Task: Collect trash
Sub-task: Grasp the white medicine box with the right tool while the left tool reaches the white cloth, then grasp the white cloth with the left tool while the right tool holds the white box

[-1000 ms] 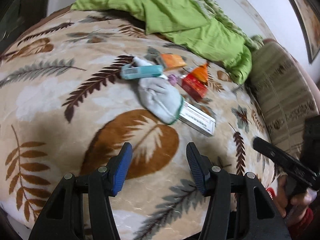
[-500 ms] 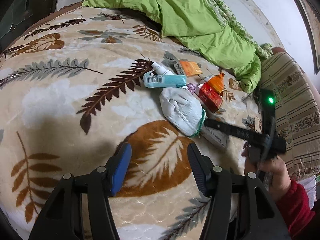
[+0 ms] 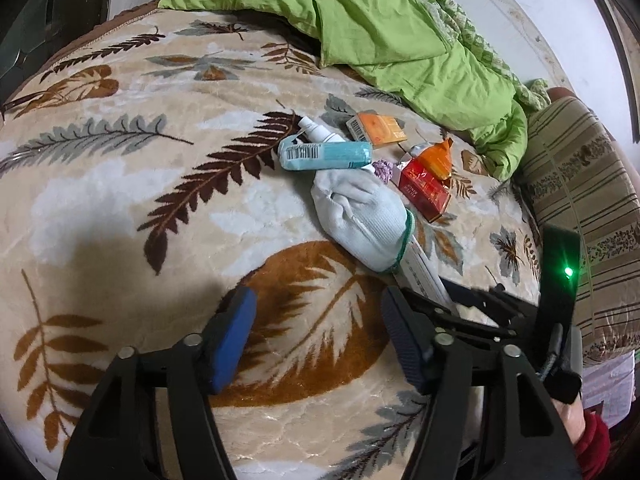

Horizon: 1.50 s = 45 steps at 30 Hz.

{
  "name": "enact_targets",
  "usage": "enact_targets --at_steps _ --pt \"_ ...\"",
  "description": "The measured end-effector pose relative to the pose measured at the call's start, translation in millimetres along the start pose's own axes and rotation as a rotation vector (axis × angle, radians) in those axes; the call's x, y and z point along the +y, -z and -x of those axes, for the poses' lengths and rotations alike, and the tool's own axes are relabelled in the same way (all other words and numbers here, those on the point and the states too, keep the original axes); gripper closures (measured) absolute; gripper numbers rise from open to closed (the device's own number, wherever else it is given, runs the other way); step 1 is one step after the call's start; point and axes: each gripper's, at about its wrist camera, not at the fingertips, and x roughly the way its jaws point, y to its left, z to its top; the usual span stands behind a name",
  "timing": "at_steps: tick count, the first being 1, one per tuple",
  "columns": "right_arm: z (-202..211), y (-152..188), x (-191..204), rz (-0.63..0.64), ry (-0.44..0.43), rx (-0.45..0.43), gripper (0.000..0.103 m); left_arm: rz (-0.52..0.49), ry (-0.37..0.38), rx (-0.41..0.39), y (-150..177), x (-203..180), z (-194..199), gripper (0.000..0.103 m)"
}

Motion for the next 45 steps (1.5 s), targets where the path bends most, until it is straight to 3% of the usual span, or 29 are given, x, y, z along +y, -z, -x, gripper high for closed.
enact_targets --at_steps 4,9,15,20,24,27,34,45 --pt "16.4 13.5 -13.8 -0.132 -0.016 -0.011 0.046 -0.007 0.002 0.001 -8.1 -8.8 -7.5 0.037" --pt "46.1 39.9 -27.3 -0.306 0.062 -0.107 0.046 -0.007 -0.001 -0.001 -23.3 -26.1 -28.5 0.037" --pt "53.6 46.4 -44.1 -0.402 0.021 -0.17 0.046 0.031 -0.062 0.013 -42.8 -36.3 -71.0 0.037" --pt "51.0 38.6 -43.2 -0.401 0.033 -0.196 0.046 -0.027 -0.095 -0.001 -42.6 -44.7 -101.6 0.037" --pt "50.5 34.2 -39.6 -0.376 0.043 -0.211 0.046 -0.086 -0.113 -0.042 -41.9 -49.1 -103.3 0.066" --pt "50.2 31.3 -37.3 -0.358 0.054 -0.22 0.046 -0.105 -0.113 -0.051 -38.6 -48.1 -101.3 0.072" --pt "49.9 29.3 -36.0 -0.325 0.093 -0.229 0.046 -0.154 -0.095 -0.061 -18.2 -54.1 -78.7 0.074" --pt "60.6 29.7 -26.5 -0.266 0.104 -0.281 0.046 -0.194 -0.128 -0.117 17.5 -54.0 -25.1 0.074"
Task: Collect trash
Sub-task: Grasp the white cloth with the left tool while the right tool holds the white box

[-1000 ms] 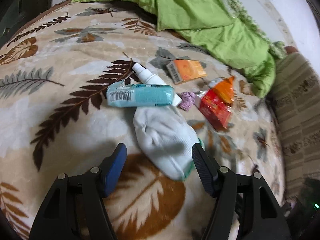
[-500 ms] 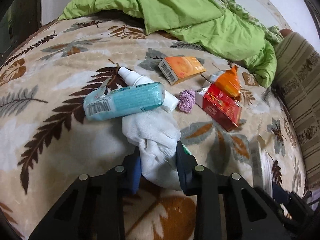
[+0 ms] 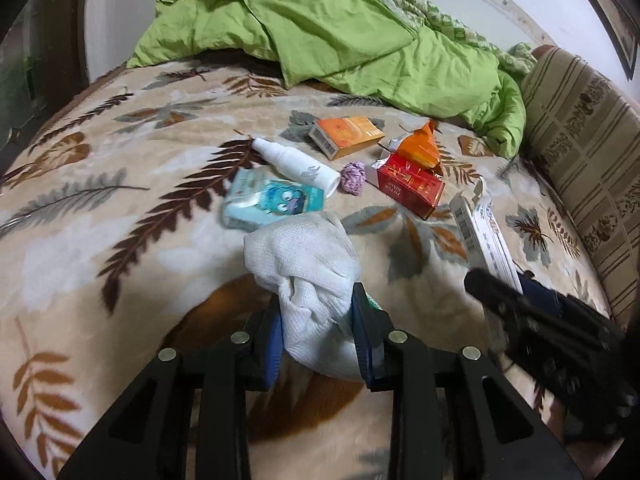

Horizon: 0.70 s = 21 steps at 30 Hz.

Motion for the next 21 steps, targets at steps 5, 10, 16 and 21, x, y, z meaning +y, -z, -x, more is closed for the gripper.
enact_targets --at_steps 5,10,16,21 --pt "5.4 2.7 1.4 -0.01 -0.007 -0.003 0.046 0.009 -0.01 -0.023 13.2 14.9 26.7 0.074" --pt "20.2 8.2 5.4 -0.015 -0.031 -0.027 0.046 0.04 -0.087 -0.082 18.0 26.5 41.5 0.074" --pt "25.8 13.2 10.2 -0.004 -0.04 -0.032 0.046 0.035 -0.129 -0.105 17.3 24.5 38.0 0.073" --pt "19.3 13.3 12.2 0.005 -0.038 -0.01 0.046 0.044 -0.131 -0.1 17.5 26.3 35.0 0.073"
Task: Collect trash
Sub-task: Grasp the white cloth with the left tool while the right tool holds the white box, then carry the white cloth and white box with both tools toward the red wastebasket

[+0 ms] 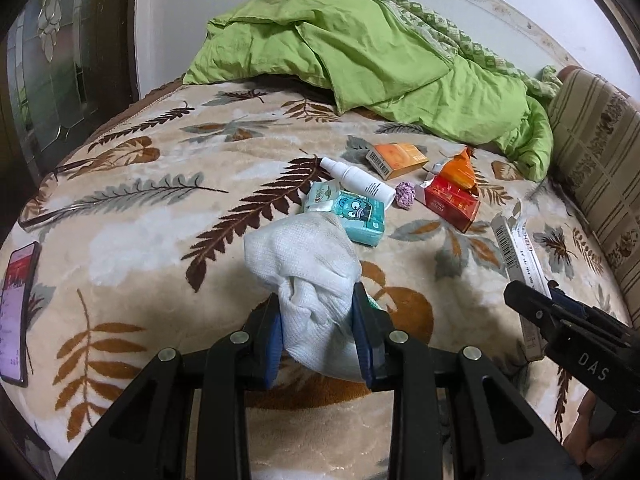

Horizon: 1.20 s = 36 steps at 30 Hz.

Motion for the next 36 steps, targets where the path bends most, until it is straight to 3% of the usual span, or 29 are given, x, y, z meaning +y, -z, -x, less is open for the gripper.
enact_targets --at_steps 36 --pt "7.0 0.1 -0.2 -0.025 -0.023 -0.023 0.046 -0.077 0.003 -0.043 1.7 -16.4 5.8 0.073"
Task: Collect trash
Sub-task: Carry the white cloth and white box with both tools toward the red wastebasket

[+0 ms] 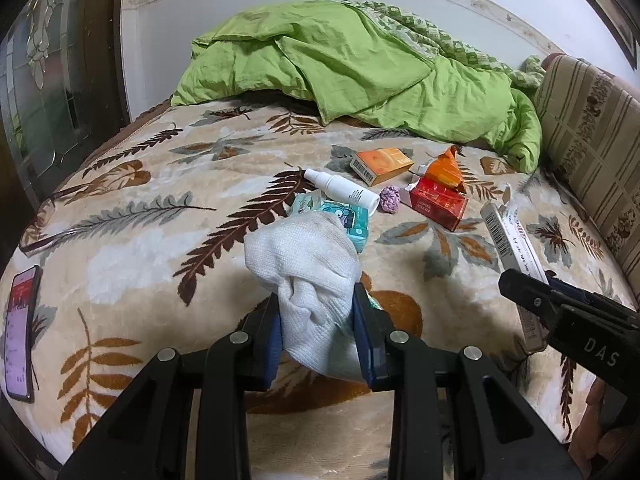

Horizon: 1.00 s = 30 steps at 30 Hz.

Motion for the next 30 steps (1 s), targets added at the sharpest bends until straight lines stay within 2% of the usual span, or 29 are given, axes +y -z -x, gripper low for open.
enact_targets --at_steps 30 --pt "20.9 13.6 0.3 -0.029 -0.031 -0.031 0.045 -0.026 0.032 -0.024 -2.5 -10.3 6.5 0.072"
